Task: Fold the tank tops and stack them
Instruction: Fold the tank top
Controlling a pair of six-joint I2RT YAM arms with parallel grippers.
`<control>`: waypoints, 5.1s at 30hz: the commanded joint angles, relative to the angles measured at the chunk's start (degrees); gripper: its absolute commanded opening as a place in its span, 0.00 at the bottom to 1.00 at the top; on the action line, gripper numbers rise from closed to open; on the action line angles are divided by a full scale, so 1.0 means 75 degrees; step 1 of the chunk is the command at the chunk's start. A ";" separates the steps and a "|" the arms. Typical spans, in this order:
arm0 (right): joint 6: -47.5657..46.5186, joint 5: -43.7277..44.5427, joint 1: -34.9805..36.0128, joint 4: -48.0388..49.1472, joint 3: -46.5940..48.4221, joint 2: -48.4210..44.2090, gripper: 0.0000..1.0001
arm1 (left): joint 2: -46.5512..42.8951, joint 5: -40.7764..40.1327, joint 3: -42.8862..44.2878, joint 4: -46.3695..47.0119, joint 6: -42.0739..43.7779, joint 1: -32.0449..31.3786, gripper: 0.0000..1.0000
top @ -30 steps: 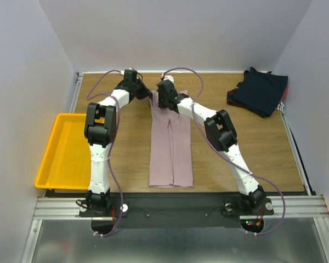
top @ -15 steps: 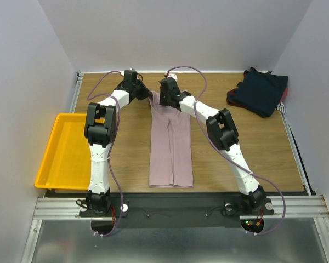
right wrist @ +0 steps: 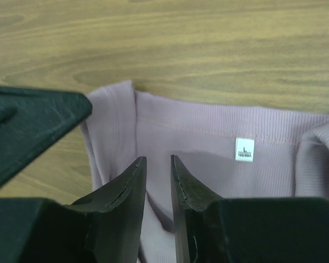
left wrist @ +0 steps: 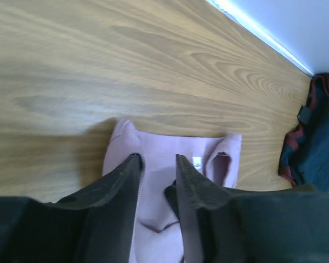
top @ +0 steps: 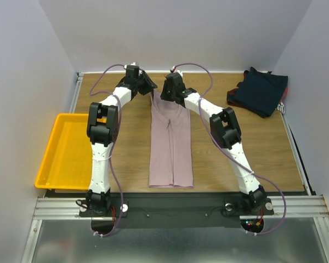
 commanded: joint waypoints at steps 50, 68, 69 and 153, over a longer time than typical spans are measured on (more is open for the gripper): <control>0.2548 -0.3058 0.1391 -0.0556 -1.3350 -1.1216 0.59 | -1.0755 -0.2554 -1.0109 -0.3641 -0.2698 -0.4416 0.73; 0.3943 -0.3000 0.2118 0.0451 -1.4358 -1.0947 0.54 | -1.0803 -0.1639 -1.1317 -0.3220 -0.3461 -0.5144 0.73; 0.3978 -0.2976 0.2188 0.0521 -1.4393 -1.0854 0.53 | -1.0814 -0.1697 -1.1341 -0.3209 -0.3484 -0.5144 0.71; 0.2445 0.1383 0.2834 -0.1659 -1.0234 -0.9787 0.01 | -1.0335 -0.3479 -0.9208 -0.3174 -0.2114 -0.4512 0.00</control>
